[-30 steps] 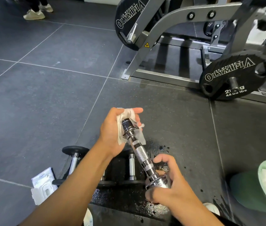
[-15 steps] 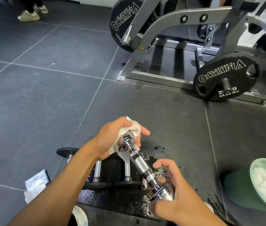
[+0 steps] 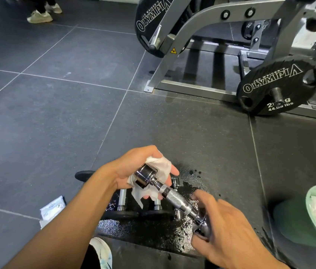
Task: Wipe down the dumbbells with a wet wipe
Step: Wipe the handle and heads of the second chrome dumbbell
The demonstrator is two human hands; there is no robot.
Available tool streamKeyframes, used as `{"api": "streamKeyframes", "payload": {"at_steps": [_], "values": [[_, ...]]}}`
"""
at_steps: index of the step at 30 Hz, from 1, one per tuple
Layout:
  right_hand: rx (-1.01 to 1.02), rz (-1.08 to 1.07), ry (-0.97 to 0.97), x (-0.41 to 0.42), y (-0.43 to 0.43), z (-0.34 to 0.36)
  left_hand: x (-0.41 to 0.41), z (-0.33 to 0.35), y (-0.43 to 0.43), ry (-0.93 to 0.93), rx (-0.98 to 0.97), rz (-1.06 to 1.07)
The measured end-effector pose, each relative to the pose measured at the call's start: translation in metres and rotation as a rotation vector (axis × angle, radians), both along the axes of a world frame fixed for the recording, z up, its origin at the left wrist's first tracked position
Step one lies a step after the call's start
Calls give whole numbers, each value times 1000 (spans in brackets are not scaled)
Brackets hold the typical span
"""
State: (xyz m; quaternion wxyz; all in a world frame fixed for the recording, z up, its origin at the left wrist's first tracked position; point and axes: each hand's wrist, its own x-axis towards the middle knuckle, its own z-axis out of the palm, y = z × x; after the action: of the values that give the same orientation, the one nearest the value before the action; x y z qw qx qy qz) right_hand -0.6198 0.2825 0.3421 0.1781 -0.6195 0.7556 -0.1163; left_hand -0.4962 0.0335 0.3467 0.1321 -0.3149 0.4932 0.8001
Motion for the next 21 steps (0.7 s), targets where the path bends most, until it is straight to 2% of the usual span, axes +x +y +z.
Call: {"api": "streamKeyframes", "payload": {"at_steps": [2, 9, 11, 14, 17, 21], "values": [[48, -66, -97, 1, 1, 11, 1, 2, 3, 21, 47, -26], [95, -291, -847, 1, 2, 23, -2, -10, 13, 287, 207, 85], [86, -290, -927, 1, 0, 26, -6, -13, 16, 377, 271, 194], [25, -332, -800, 6, -4, 27, -14, -14, 26, 454, 297, 377], [6, -323, -560, 15, -9, 25, -23, -22, 35, 431, 280, 564], [-64, -307, -364, 21, -12, 16, -33, -27, 52, 382, 355, 762]]}}
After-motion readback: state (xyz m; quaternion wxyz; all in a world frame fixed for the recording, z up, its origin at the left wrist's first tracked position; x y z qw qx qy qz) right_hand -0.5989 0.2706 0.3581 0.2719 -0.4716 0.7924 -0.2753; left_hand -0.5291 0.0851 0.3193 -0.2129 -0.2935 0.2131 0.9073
